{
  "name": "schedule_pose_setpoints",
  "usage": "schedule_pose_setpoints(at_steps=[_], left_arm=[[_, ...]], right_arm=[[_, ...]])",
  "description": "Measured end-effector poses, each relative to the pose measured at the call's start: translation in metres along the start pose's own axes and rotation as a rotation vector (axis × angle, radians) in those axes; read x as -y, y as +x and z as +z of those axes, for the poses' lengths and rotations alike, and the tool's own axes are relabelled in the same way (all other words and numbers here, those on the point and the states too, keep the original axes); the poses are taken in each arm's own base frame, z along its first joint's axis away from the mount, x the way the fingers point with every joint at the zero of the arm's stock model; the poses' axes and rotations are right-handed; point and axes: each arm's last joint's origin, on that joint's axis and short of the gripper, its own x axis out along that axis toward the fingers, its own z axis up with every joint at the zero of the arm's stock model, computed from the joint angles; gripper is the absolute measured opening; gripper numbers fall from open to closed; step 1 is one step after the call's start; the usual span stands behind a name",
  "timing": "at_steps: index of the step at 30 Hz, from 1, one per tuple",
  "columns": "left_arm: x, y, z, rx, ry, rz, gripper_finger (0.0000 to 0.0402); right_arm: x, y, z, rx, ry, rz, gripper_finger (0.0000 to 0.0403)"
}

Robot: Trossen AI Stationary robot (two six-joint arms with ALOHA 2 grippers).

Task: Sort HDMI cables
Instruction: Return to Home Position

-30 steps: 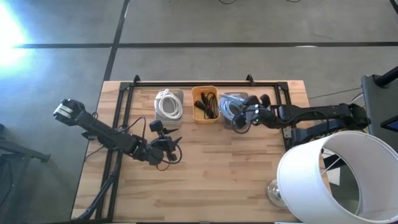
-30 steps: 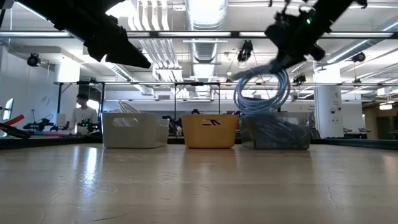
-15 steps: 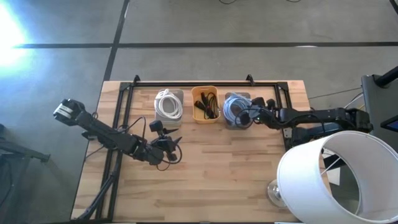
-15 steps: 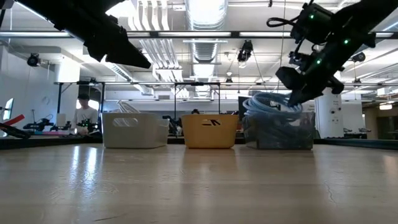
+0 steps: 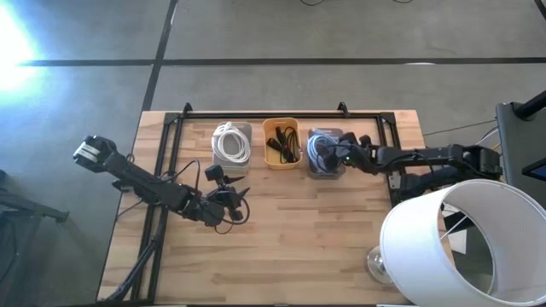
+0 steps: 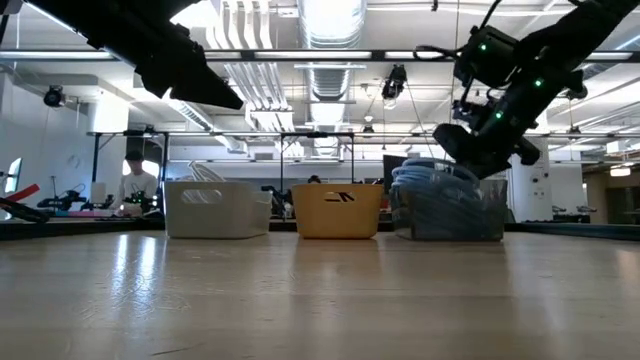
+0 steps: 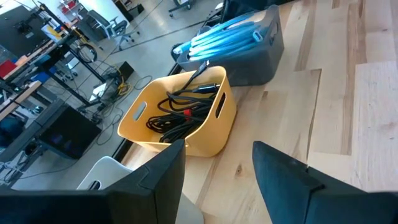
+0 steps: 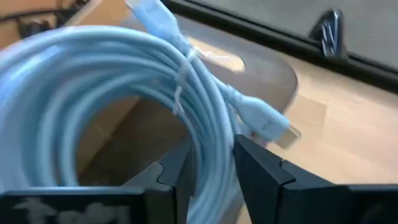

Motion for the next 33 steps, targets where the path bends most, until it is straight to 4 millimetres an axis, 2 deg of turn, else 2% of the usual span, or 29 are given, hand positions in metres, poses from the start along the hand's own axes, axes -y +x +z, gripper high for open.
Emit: schedule_pose_setpoints(at_steps=[5,13,21,24,28,33], left_arm=[[0.0,0.0,0.0,0.0,0.0,0.0,0.0191],[0.0,0.0,0.0,-0.003,0.005,0.001,0.0191],[0.0,-0.006,0.005,0.012,0.001,-0.017,0.019],[-0.01,-0.018,0.016,0.045,-0.033,-0.036,0.019],[-0.032,-0.036,0.024,0.099,-0.136,-0.053,0.0185],[-0.06,-0.056,0.018,0.111,-0.203,-0.072,0.0161]], right_arm=[[-0.008,-0.008,0.018,0.03,-0.012,0.061,0.0128],[-0.024,-0.024,0.045,0.003,-0.019,0.299,0.0126],[-0.052,-0.052,0.056,0.031,-0.122,0.492,0.0111],[-0.066,-0.07,0.054,0.062,-0.218,0.57,0.0107],[-0.082,-0.097,0.054,0.134,-0.376,0.674,0.01],[-0.091,-0.127,0.05,0.249,-0.629,0.795,0.0091]])
